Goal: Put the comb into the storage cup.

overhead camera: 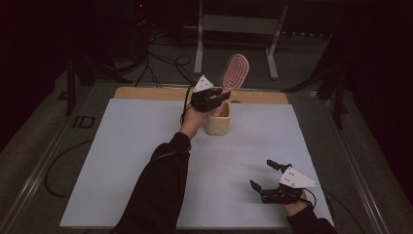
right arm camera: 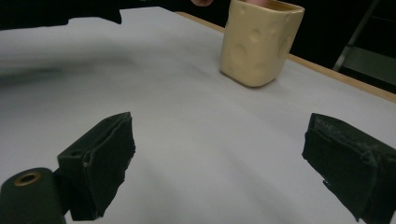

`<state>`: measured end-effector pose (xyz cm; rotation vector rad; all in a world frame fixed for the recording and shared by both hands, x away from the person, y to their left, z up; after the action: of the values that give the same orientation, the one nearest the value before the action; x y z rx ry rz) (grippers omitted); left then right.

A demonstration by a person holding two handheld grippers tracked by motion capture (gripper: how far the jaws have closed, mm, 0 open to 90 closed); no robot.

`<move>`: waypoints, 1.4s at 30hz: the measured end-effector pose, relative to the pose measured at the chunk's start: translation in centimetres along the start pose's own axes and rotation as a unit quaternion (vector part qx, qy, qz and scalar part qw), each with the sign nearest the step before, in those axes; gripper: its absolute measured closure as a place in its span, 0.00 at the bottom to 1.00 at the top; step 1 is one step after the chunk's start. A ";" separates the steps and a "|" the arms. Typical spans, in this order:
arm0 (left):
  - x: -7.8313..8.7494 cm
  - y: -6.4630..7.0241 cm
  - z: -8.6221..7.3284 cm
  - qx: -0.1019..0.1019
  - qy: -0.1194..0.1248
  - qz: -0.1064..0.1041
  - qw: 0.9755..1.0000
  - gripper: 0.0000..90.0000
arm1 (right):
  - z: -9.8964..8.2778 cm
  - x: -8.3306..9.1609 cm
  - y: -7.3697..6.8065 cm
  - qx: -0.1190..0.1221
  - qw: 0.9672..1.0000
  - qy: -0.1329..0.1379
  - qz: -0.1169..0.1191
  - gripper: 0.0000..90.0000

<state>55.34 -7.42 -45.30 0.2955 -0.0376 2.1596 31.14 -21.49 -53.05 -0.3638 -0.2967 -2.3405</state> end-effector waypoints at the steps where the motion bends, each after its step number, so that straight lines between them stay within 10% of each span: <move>1: -0.1 0.1 -0.1 -0.001 -0.002 -0.002 1.000 0.78 | 0.0 0.0 0.0 0.000 1.000 0.000 0.000 0.10; 26: -0.6 -0.1 -3.0 0.003 -0.077 0.029 0.997 0.78 | 0.0 0.0 -0.1 0.002 1.000 0.001 0.003 0.10; 39: -0.7 0.0 -4.1 -0.004 -0.135 0.040 0.990 0.77 | 0.0 0.0 -0.1 0.001 1.000 0.000 0.004 0.10; 42: -0.4 -0.1 -3.9 0.020 -0.138 0.034 0.990 0.68 | 0.0 0.0 -0.1 0.001 1.000 0.001 0.003 0.10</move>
<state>54.85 -7.20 -49.21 0.6216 -0.1640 2.1748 31.14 -21.40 -53.04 -0.3612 -0.2973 -2.3345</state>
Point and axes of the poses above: each handheld gripper's, and its own axes: x roughly backward along the jaws, z roughly out of its top, y roughly to its right, the point moved 10 cm from there along -x, roughly forward along the jaws, and after that the axes turned 1 degree about -z, right-handed, at the moved point
